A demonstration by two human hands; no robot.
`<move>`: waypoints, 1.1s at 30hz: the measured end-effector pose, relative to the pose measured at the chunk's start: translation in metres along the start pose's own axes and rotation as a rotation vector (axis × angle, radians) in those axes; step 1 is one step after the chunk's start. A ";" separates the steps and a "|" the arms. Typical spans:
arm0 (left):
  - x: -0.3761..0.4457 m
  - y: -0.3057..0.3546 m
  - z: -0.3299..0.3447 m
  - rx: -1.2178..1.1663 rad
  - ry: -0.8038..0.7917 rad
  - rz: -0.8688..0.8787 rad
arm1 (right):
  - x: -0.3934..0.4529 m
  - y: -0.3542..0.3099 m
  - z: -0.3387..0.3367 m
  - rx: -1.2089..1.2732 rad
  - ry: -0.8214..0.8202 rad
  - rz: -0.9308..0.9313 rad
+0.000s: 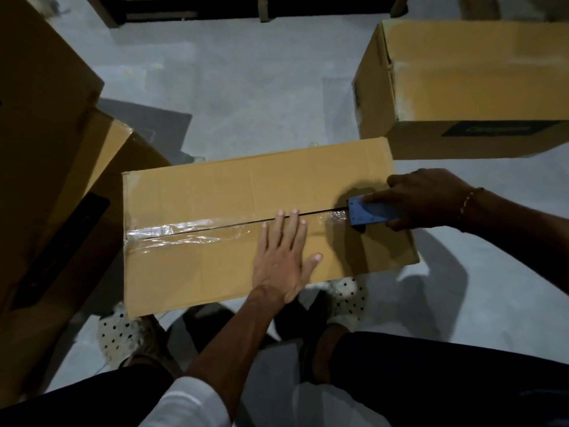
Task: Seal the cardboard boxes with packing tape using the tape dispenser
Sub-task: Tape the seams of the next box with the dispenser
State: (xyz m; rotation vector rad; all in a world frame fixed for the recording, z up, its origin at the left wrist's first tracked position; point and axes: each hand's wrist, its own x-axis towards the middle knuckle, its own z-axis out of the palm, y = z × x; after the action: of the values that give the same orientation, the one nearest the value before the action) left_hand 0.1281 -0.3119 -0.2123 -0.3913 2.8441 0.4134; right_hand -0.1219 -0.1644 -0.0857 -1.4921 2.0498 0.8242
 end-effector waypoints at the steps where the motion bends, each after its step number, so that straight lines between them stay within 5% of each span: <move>1: 0.007 0.014 -0.001 0.001 -0.026 0.035 | -0.002 0.000 0.002 0.011 0.018 0.010; 6: 0.019 0.060 -0.001 0.141 -0.121 0.120 | -0.008 -0.001 0.005 0.068 0.072 0.042; 26: -0.006 0.013 -0.005 0.177 0.012 0.181 | -0.034 0.006 -0.023 0.078 0.082 -0.007; 33: 0.011 -0.019 -0.012 0.100 0.037 0.015 | -0.008 0.000 -0.009 0.109 0.068 0.052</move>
State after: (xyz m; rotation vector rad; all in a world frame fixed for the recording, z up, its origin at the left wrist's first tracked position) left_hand 0.1215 -0.3359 -0.2091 -0.3627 2.8909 0.2684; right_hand -0.1198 -0.1649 -0.0739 -1.4318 2.1549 0.6782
